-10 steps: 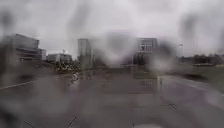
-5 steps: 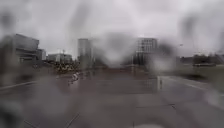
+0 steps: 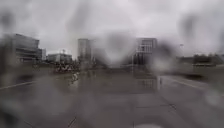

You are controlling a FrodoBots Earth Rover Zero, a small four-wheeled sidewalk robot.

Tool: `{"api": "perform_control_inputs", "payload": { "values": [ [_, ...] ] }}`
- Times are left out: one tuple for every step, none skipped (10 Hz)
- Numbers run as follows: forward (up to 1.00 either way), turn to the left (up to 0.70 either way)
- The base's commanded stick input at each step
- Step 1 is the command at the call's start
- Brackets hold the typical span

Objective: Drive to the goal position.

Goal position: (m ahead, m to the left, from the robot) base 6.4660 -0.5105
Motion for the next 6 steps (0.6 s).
{"api": "perform_control_inputs", "payload": {
  "values": [
    [0.06, 0.0],
    [0.07, 0.0],
    [0.07, 0.0],
    [0.07, 0.0],
    [0.06, 0.0],
    [0.07, 0.0]
  ]
}}
